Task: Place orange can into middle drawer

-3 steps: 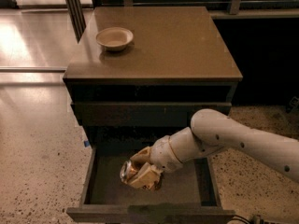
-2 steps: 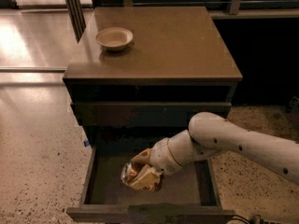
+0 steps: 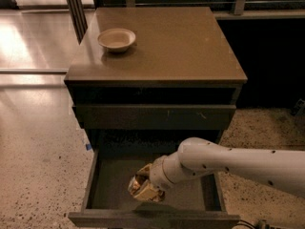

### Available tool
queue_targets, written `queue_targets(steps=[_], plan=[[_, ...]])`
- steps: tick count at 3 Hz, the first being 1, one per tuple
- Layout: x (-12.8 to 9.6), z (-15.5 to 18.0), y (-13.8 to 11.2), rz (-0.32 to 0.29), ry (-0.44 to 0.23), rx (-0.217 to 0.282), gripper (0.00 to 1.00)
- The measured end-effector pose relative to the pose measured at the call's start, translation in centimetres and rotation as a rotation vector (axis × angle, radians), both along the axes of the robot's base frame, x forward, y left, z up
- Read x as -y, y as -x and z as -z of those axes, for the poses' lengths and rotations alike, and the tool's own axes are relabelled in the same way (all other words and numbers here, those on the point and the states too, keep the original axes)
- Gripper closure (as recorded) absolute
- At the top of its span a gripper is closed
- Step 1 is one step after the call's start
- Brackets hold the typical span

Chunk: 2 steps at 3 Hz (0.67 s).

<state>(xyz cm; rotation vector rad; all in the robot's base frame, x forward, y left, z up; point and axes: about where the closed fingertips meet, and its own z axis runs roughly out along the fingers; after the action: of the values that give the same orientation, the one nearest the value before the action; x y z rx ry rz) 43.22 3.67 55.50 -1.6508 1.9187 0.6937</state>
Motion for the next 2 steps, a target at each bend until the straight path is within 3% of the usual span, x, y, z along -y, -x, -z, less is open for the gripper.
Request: queue_targets(steps=[1, 2], plan=[[-0.48, 0.17, -1.65, 0.054, -0.005, 0.038, 1.0], [-0.48, 0.19, -1.66, 0.054, -0.004, 0.038, 1.0]])
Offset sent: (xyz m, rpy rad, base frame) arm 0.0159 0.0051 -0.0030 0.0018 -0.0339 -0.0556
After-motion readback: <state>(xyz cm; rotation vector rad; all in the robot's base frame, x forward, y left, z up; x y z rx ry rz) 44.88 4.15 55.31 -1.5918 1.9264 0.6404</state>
